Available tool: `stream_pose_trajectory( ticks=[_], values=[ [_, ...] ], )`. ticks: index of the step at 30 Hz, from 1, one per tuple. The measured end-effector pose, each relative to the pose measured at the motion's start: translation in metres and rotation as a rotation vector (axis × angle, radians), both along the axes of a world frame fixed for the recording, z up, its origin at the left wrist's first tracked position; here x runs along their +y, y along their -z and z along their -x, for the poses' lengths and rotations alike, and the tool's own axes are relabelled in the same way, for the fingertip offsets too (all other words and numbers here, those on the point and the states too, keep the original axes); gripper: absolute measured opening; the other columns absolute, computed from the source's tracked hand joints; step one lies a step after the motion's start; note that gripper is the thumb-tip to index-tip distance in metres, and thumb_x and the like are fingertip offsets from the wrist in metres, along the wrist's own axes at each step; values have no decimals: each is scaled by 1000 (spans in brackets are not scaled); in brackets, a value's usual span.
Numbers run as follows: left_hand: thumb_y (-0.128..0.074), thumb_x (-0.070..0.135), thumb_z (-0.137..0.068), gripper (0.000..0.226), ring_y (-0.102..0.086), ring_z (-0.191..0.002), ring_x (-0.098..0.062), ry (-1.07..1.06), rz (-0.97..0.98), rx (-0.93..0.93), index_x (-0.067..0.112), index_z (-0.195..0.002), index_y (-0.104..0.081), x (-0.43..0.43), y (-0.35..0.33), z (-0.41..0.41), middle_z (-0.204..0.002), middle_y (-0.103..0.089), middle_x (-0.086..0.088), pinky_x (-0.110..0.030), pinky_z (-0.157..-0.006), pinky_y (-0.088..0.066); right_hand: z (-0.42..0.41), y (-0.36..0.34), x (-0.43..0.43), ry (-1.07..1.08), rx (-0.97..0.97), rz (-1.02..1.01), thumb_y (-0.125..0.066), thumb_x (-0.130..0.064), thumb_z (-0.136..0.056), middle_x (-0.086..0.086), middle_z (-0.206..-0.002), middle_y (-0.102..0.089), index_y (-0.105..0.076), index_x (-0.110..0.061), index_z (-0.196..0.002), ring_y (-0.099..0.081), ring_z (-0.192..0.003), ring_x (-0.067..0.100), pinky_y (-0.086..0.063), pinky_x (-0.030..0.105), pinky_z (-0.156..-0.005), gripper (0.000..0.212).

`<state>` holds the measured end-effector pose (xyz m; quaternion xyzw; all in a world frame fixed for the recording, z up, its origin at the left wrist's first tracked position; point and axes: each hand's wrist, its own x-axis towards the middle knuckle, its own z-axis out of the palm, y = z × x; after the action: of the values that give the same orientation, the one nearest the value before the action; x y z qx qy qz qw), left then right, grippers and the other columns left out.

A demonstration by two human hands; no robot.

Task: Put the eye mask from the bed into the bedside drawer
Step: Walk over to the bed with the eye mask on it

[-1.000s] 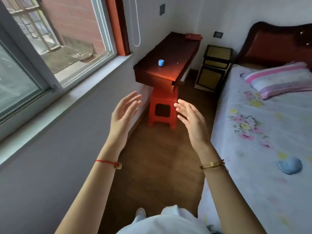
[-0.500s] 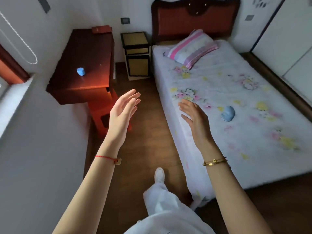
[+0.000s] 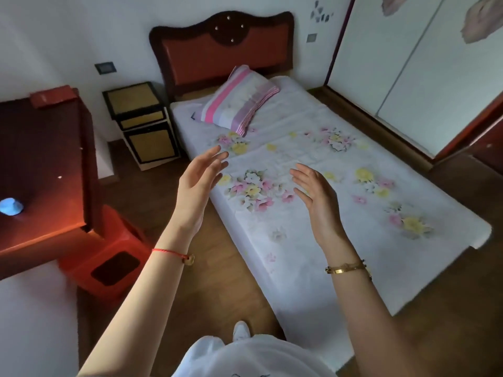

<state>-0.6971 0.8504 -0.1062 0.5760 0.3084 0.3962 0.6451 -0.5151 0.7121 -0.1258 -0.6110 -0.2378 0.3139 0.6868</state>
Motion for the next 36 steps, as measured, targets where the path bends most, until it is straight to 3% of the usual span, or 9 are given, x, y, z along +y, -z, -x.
stream_pose_trajectory(
  ticks=[3,7,13,19,24,29,36],
  values=[
    [-60,28,-98,31,-67,-123,-15,75,2,6,26,-128,-66,31,4,-42,-133,-70,-2,-40,-114,-46,-33,3,14,72,-1,24,-41,-29,-102,4,-133,-65,-59,-13,-132,-60,-124,11,-46,32,-106,38],
    [-61,27,-98,27,-67,-123,-15,191,33,8,27,-123,-68,62,13,-94,-126,-73,8,-42,-115,-45,-69,11,26,185,9,18,-44,-33,-100,-3,-126,-69,-66,-23,-122,-63,-118,6,-47,30,-105,32],
    [-57,26,-100,20,-64,-127,-18,380,44,14,33,-114,-70,106,22,-163,-143,-62,-6,-42,-115,-43,-112,25,47,351,-33,8,-53,-33,-88,4,-130,-67,-73,-33,-102,-61,-124,15,-47,33,-105,24],
    [-52,21,-103,25,-65,-127,-19,572,45,39,27,-123,-66,171,36,-238,-140,-65,-7,-43,-115,-44,-146,40,90,567,43,-25,-39,-23,-104,3,-118,-71,-66,-20,-116,-65,-114,16,-55,24,-87,30],
    [-54,13,-101,28,-66,-125,-23,702,80,70,18,-127,-65,220,40,-302,-128,-71,-5,-44,-113,-46,-166,44,133,744,98,16,-37,-27,-105,14,-130,-65,-64,-15,-121,-59,-124,27,-44,44,-109,33],
    [-56,12,-100,31,-65,-125,-27,835,87,124,13,-130,-63,250,53,-352,-132,-69,-12,-45,-113,-46,-178,52,158,859,132,21,-38,-29,-104,7,-125,-68,-64,-18,-121,-59,-124,25,-45,43,-108,33],
    [-55,12,-101,36,-63,-128,-27,933,88,260,7,-136,-61,261,95,-410,-135,-68,-14,-41,-111,-48,-212,91,164,994,259,85,-43,-27,-103,11,-124,-68,-64,-13,-120,-62,-120,30,-47,44,-107,31]
  ],
)
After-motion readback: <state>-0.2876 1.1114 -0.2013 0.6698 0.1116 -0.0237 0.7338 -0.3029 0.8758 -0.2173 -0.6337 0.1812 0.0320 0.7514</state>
